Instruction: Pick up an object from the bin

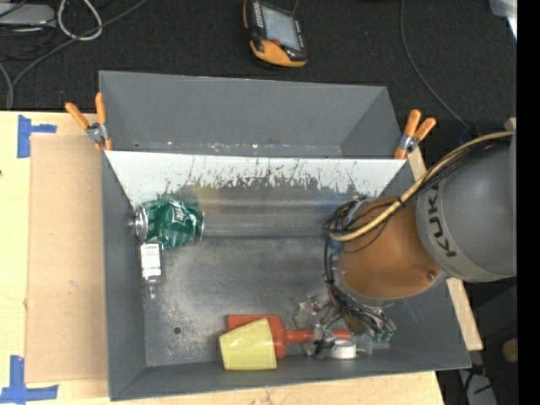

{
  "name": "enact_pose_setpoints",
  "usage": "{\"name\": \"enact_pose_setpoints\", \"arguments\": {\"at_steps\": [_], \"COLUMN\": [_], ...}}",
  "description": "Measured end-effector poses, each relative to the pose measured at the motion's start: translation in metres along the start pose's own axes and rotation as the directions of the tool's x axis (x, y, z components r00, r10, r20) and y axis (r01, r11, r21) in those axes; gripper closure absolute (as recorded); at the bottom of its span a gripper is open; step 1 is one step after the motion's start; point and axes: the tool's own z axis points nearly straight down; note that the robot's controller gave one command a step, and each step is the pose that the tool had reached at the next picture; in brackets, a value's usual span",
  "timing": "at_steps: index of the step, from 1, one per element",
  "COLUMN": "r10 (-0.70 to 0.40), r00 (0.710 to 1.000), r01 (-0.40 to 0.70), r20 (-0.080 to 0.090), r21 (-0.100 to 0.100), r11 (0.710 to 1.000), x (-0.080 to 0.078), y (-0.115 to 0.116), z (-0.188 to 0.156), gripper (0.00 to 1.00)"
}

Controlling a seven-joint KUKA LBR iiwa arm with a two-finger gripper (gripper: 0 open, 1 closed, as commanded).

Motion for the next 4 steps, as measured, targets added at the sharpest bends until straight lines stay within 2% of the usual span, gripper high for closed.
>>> {"name": "enact_pose_setpoints", "arguments": {"at_steps": [1,2,3,4], "r10": [-0.003,-0.002,-0.003,-0.003], "r00": [1.0,1.0,1.0,1.0], "r01": [0.003,0.002,0.003,0.003], "r20": [0.0,-0.01,-0.006,-0.004], "r21": [-0.001,-0.005,-0.003,-0.003], "r11": [1.0,1.0,1.0,1.0], "x": [-0.001,0.002,0.001,0.001], "y": [0.002,0.003,0.003,0.003], "z": [0.0,-0.021,-0.054,-0.072], "gripper": [1.0,1.0,1.0,1.0]}}
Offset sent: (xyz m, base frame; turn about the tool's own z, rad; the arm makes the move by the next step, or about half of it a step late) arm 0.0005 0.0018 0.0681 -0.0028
